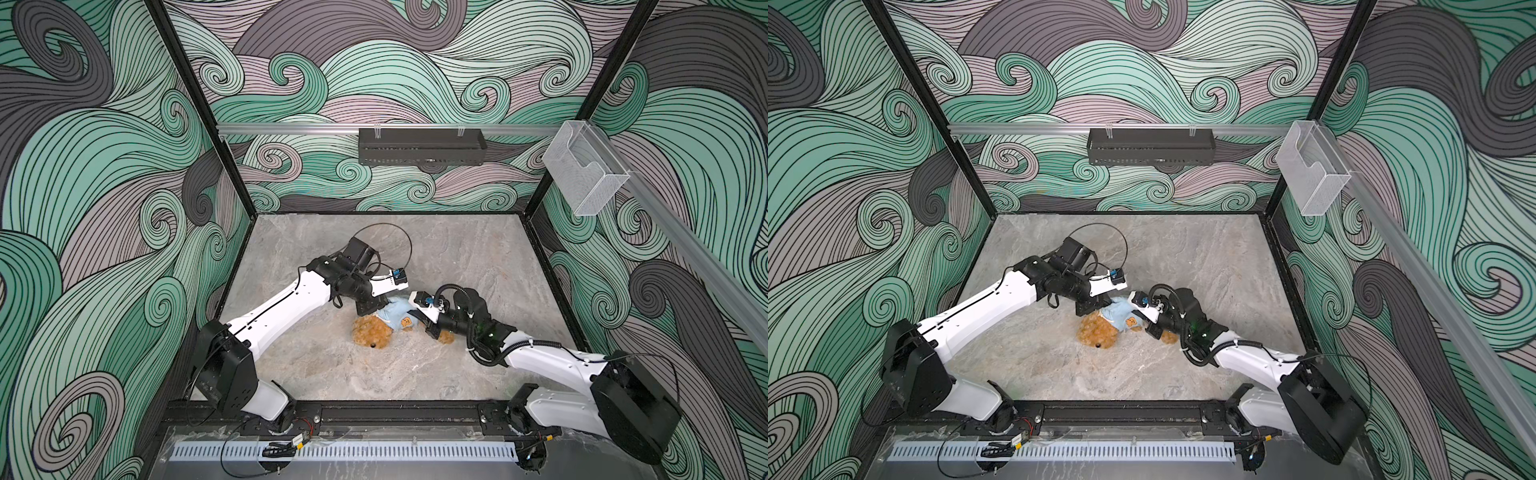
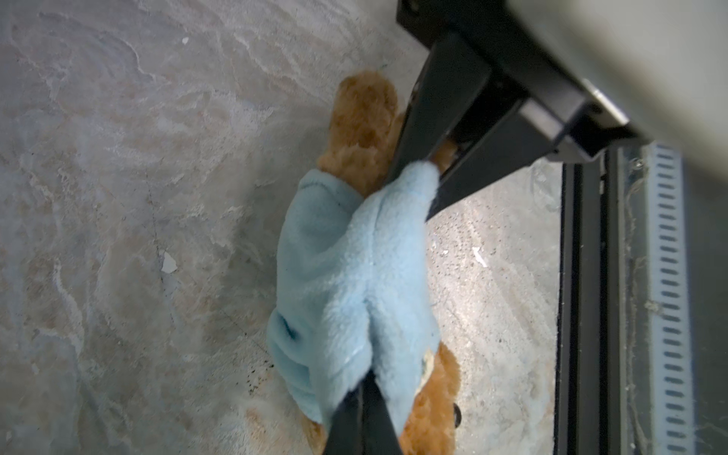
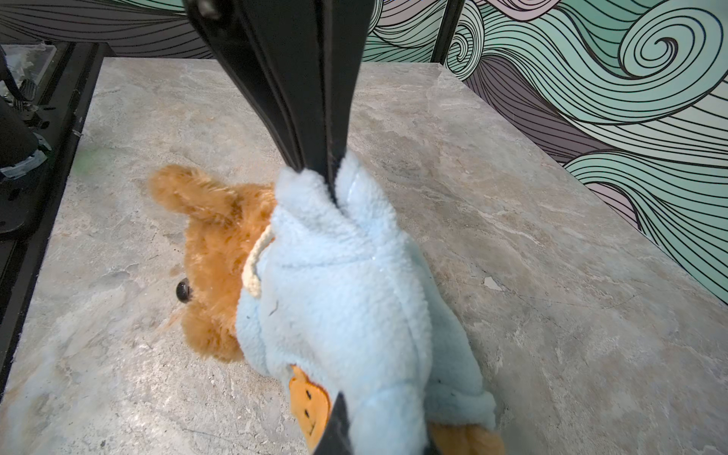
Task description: Dress the teddy bear
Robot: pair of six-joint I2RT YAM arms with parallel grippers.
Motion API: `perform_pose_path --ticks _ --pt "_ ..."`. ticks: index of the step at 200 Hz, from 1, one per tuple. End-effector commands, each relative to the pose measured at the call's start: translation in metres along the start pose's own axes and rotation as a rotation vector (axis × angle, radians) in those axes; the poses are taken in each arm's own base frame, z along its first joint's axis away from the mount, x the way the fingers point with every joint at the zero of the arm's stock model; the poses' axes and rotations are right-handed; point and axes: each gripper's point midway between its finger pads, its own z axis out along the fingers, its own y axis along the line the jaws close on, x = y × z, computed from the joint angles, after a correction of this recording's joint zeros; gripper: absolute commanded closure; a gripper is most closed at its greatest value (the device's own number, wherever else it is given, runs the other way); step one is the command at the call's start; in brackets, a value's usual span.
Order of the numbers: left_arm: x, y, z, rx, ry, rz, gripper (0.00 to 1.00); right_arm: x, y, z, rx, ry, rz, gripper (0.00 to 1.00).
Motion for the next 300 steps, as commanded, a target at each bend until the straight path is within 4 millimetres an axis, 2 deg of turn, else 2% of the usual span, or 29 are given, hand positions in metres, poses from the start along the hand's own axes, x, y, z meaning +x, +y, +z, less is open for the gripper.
perform_pose_path --ticks 1,21,39,81,125,171,219,263,300 --pt "-0.031 -0.019 -0.01 0.106 -0.122 0.001 0.95 -0.009 -0.001 -0.003 0.013 -0.035 -0.018 0.89" --pt "-0.038 -0.022 -0.009 0.142 -0.157 -0.012 0.94 -0.009 -0.002 -0.003 0.016 -0.036 -0.013 0.89" --pt "-0.037 -0.02 -0.007 0.141 -0.145 -0.018 0.94 -0.009 -0.002 -0.004 0.02 -0.038 -0.013 0.89" --pt "-0.017 0.004 -0.002 0.009 -0.025 -0.045 0.95 -0.008 -0.003 -0.005 0.029 -0.035 -0.013 0.89" --pt "-0.002 -0.001 -0.008 0.013 0.058 -0.056 0.95 -0.007 -0.004 -0.006 0.036 -0.033 -0.014 0.9" --pt "-0.011 -0.01 0.005 0.1 -0.002 -0.047 0.94 -0.012 -0.006 -0.006 0.044 -0.051 -0.005 0.9" --pt "-0.027 -0.001 0.014 0.1 -0.063 -0.075 0.91 -0.026 -0.005 -0.008 0.037 -0.135 0.056 0.91" --pt "-0.043 0.006 0.004 0.066 -0.124 -0.111 0.85 -0.024 -0.002 -0.006 0.024 -0.135 0.055 0.9" --pt "-0.044 -0.004 0.006 0.121 -0.147 -0.083 0.77 -0.025 -0.003 -0.005 0.024 -0.131 0.046 0.9"
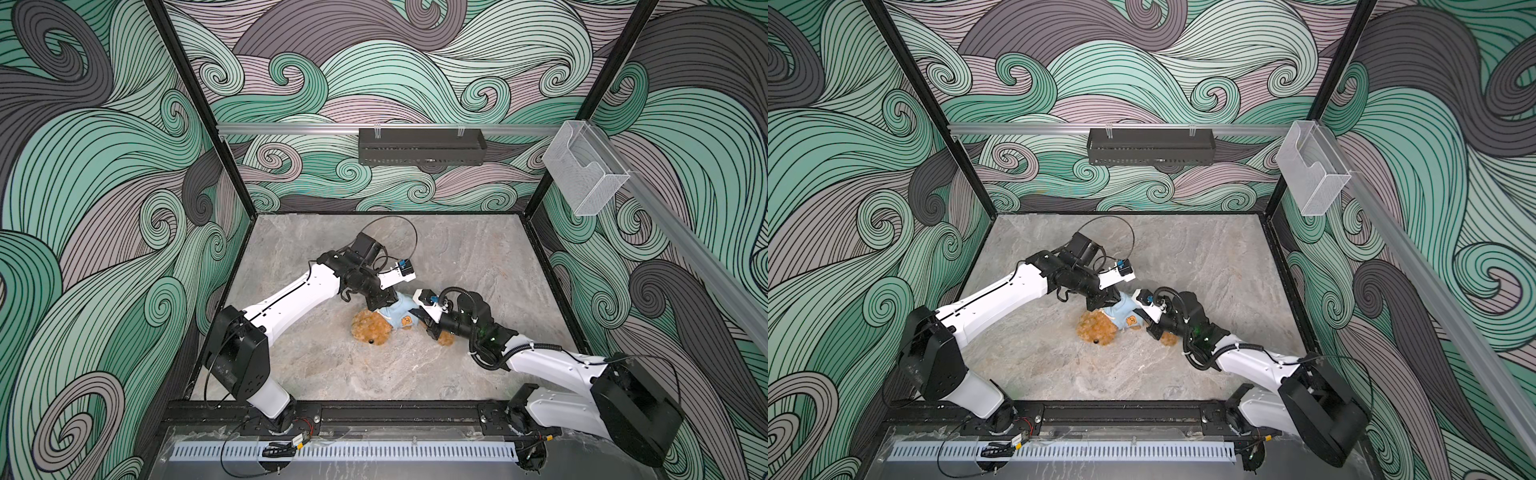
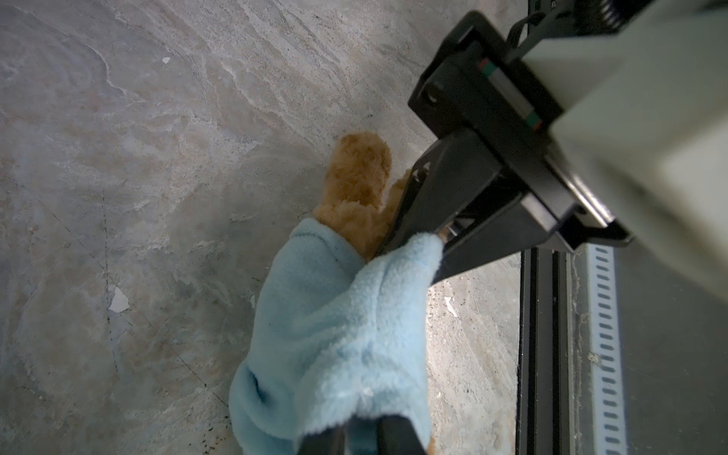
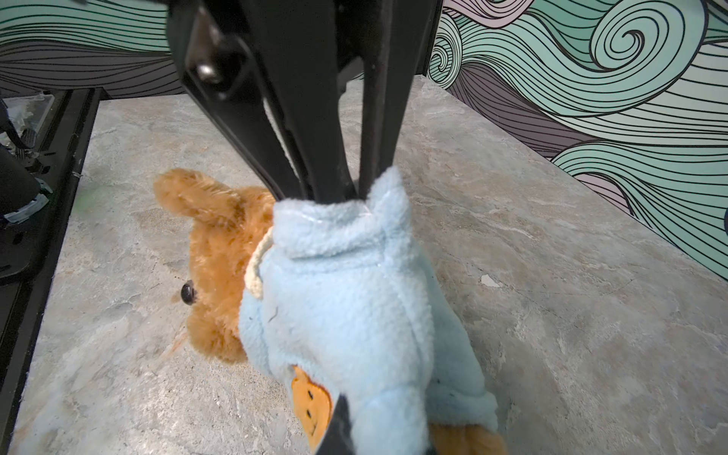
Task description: Dress the teddy bear
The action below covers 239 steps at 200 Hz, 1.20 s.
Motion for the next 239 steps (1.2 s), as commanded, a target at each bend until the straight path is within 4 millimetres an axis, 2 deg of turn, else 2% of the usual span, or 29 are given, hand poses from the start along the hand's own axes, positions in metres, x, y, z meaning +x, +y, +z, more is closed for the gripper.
perform_pose_path --ticks 1,22,39,98,134,158,170,183,204,222,239 --pt "-0.02 -0.012 -0.008 0.053 -0.079 0.037 0.76 -0.021 0.001 0.0 -0.017 -0.08 -0.036 0.9" --pt "-0.02 -0.019 -0.006 0.096 -0.084 0.051 0.71 -0.021 0.001 0.001 -0.016 -0.078 -0.042 0.9" --pt "-0.014 -0.016 -0.001 0.1 -0.062 0.056 0.68 -0.025 0.002 0.001 -0.021 -0.09 -0.041 0.89" --pt "0.002 0.0 0.023 0.055 0.006 0.037 0.55 -0.056 0.001 0.0 -0.04 -0.226 0.011 0.86" --pt "0.013 -0.005 0.042 0.114 0.025 0.002 0.49 -0.076 -0.002 0.001 -0.045 -0.315 0.059 0.84" --pt "0.024 -0.009 0.052 0.149 0.06 -0.022 0.49 -0.084 -0.005 0.001 -0.025 -0.348 0.071 0.83" --pt "0.028 -0.009 0.055 0.156 0.073 -0.031 0.52 -0.086 -0.008 0.001 -0.01 -0.357 0.073 0.83" --pt "0.026 -0.01 0.054 0.16 0.08 -0.037 0.6 -0.084 -0.012 0.001 0.017 -0.353 0.081 0.82" --pt "0.015 -0.009 0.046 0.15 0.053 -0.043 0.81 -0.072 -0.023 0.001 0.089 -0.325 0.103 0.81" --pt "0.002 -0.009 0.034 0.132 -0.006 -0.028 1.0 -0.054 -0.029 0.0 0.145 -0.264 0.126 0.76" --pt "-0.011 -0.008 0.021 0.102 -0.075 -0.018 1.0 -0.03 -0.032 -0.001 0.182 -0.18 0.148 0.69"
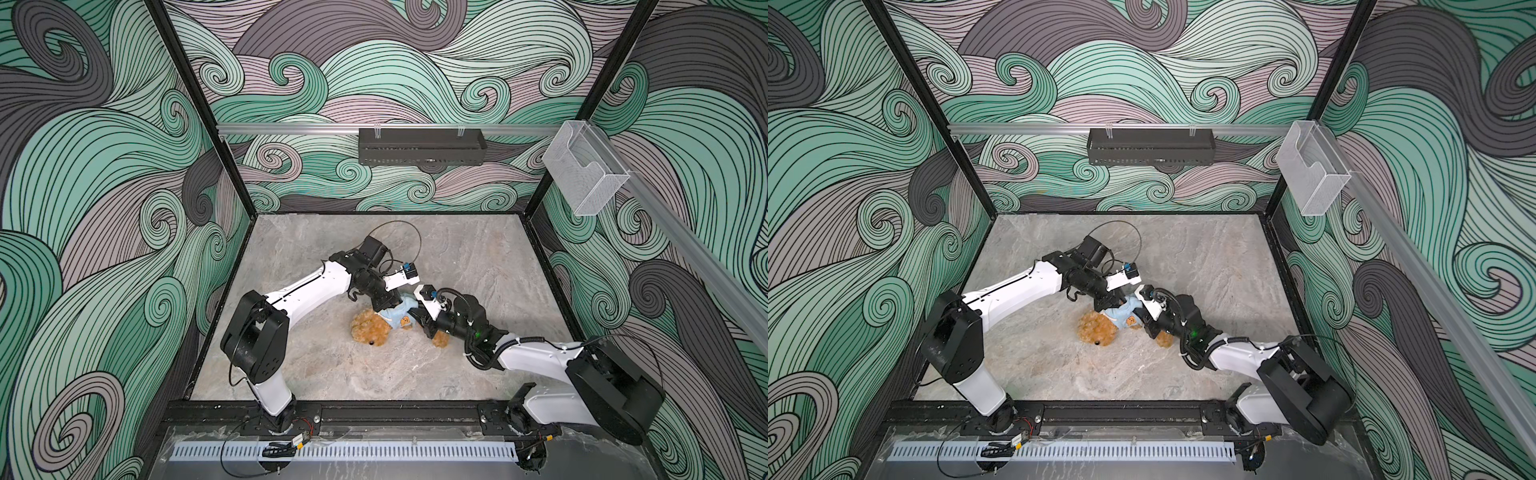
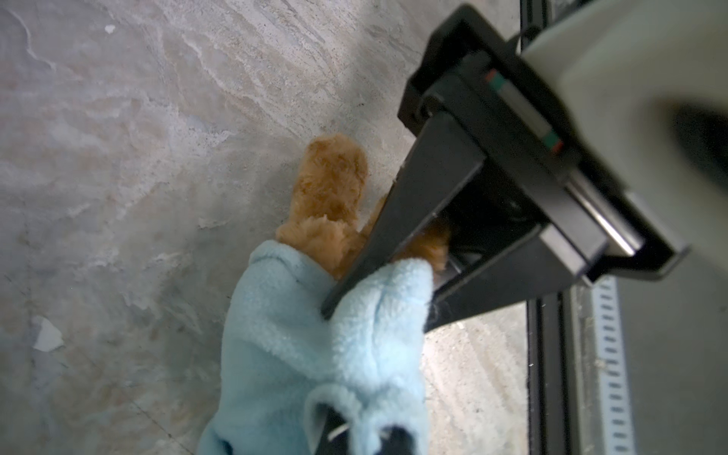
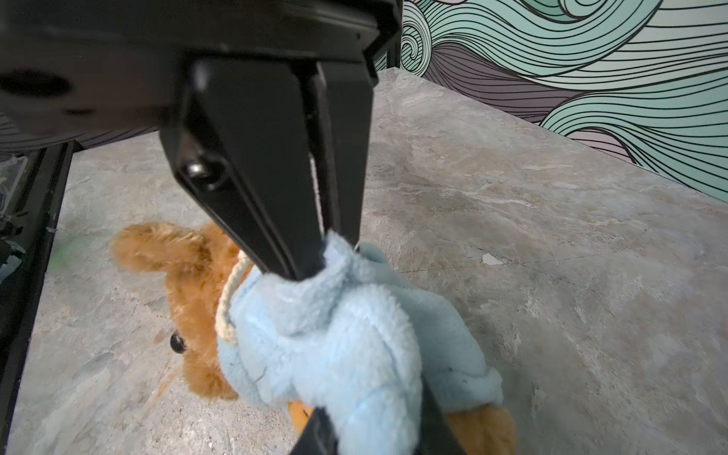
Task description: Dress the teddy bear
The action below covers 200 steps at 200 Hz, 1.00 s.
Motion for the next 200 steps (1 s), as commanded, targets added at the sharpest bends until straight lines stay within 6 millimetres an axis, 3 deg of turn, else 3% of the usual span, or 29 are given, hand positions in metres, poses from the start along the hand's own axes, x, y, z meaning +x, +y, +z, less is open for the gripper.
perform_pose_path --ticks 1,41,70,102,108,146,176,200 --pt "-0.021 -0.016 -0.014 0.024 -0.092 0.019 1.0 -0.046 -0.013 -0.01 0.092 -0.16 -0.028 0.68" --pt "-0.041 -0.012 -0.045 -0.066 -0.244 0.033 1.0 0.006 -0.032 -0.016 0.2 0.0 0.057 0.66" --pt "-0.039 -0.01 -0.053 -0.101 -0.27 0.032 1.0 0.025 -0.041 -0.019 0.246 0.068 0.146 0.8" --pt "-0.022 0.005 -0.049 -0.194 -0.251 -0.02 1.0 0.038 -0.045 -0.021 0.277 0.117 0.238 0.84" --pt "-0.024 0.004 -0.058 -0.225 -0.269 -0.014 1.0 0.042 -0.046 -0.021 0.284 0.126 0.257 0.84" --pt "0.0 0.03 -0.061 -0.389 -0.231 -0.118 1.0 0.056 -0.049 -0.024 0.325 0.161 0.351 1.0" --pt "0.019 0.044 -0.061 -0.456 -0.189 -0.217 1.0 0.064 -0.053 -0.027 0.362 0.176 0.387 1.0" --pt "0.029 0.043 -0.06 -0.439 -0.17 -0.266 1.0 0.068 -0.056 -0.031 0.389 0.188 0.399 1.0"
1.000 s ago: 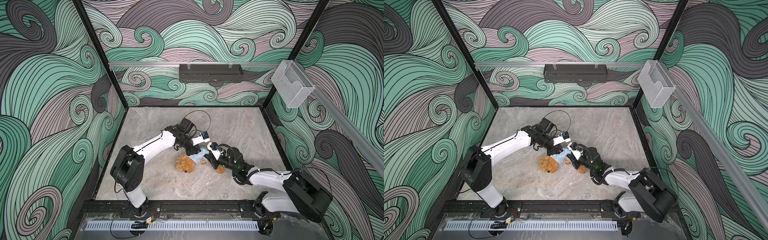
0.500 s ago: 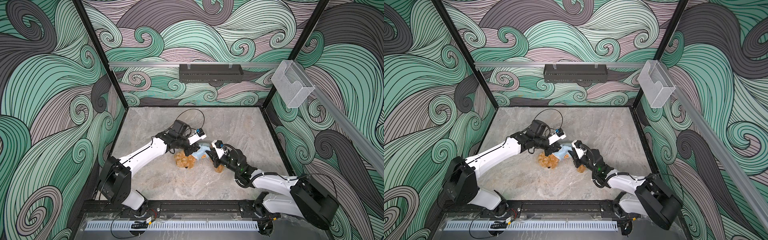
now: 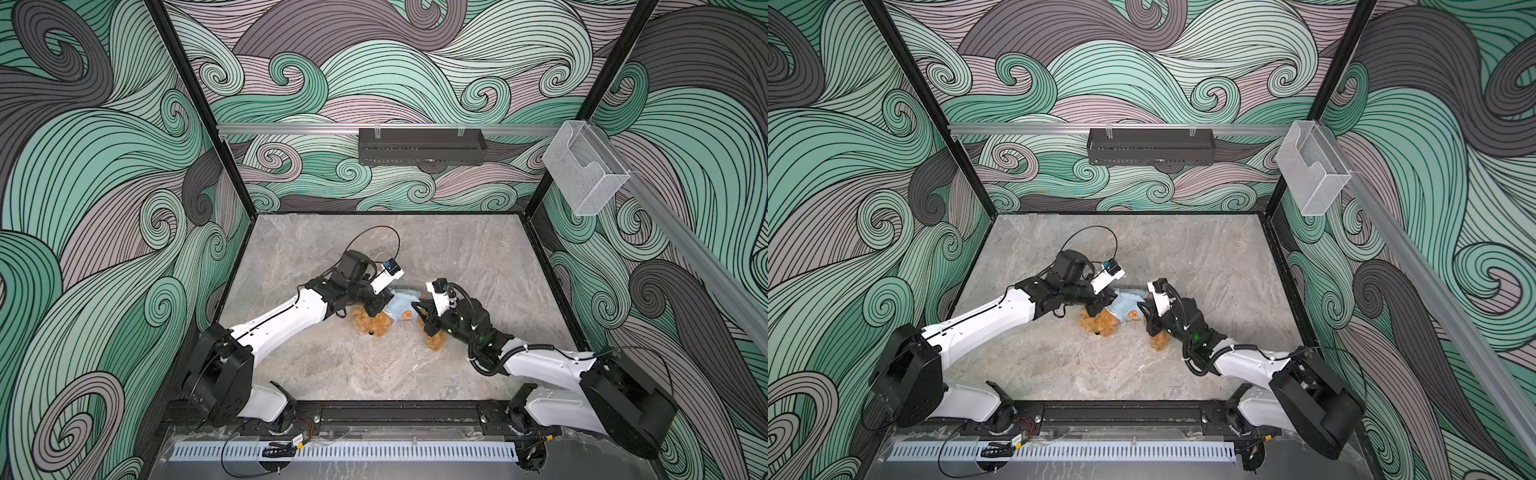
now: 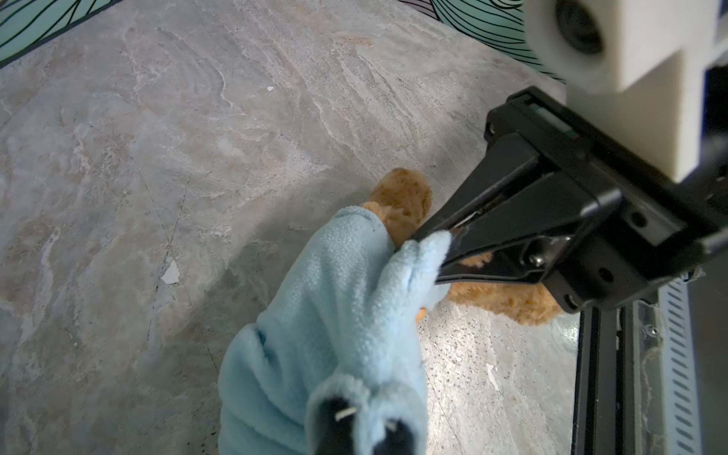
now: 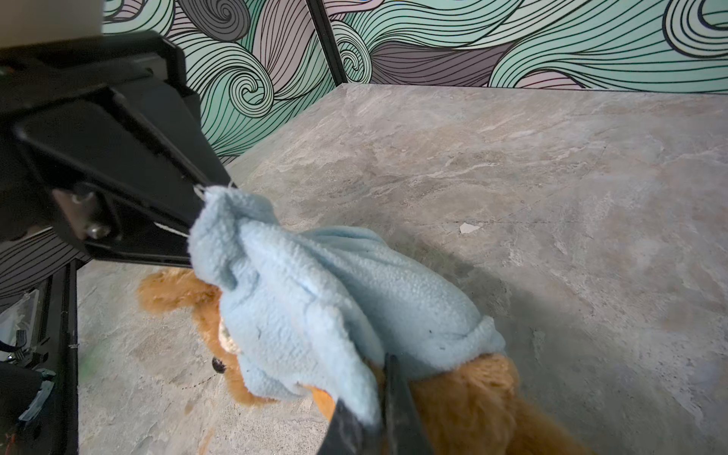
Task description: Dress the teddy bear
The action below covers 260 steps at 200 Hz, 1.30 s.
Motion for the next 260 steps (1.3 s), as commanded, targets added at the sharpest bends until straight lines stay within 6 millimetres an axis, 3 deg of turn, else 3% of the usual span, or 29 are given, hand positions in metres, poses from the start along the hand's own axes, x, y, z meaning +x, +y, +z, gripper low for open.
perform_pose_path --ticks 1,37,68,115,142,165,178,204,228,260 --pt "0.012 0.032 -0.021 -0.152 0.039 -0.096 1.0 0.049 -0.058 -0.013 0.281 0.144 0.075 1.0" --pt "0.02 0.018 -0.025 -0.051 0.067 -0.094 1.0 0.056 -0.064 -0.015 0.318 0.166 0.076 1.0" --pt "0.011 -0.003 -0.037 0.134 0.015 -0.107 1.0 0.06 -0.066 -0.013 0.324 0.186 0.077 1.0" --pt "0.006 0.02 -0.037 0.02 0.017 -0.056 1.0 0.057 -0.053 -0.006 0.243 0.179 0.045 1.0" --pt "-0.013 0.012 -0.043 0.045 -0.049 -0.002 1.0 0.048 -0.036 -0.002 0.134 0.132 -0.025 1.0" --pt "-0.035 -0.001 -0.05 0.091 -0.133 0.047 0.84 0.036 -0.019 -0.005 0.038 0.059 -0.116 1.0" --pt "-0.044 -0.009 -0.051 0.103 -0.149 0.08 0.8 0.031 -0.009 -0.007 -0.012 0.043 -0.164 1.0" --pt "-0.053 -0.033 -0.044 0.14 -0.103 0.162 0.79 0.02 0.006 -0.008 -0.084 0.007 -0.218 1.0" --pt "-0.045 -0.052 -0.032 0.16 -0.013 0.251 0.84 0.017 0.007 -0.009 -0.086 -0.004 -0.227 1.0" --pt "-0.033 -0.057 -0.016 0.171 0.082 0.286 0.9 0.018 0.007 -0.009 -0.08 0.0 -0.222 1.0"
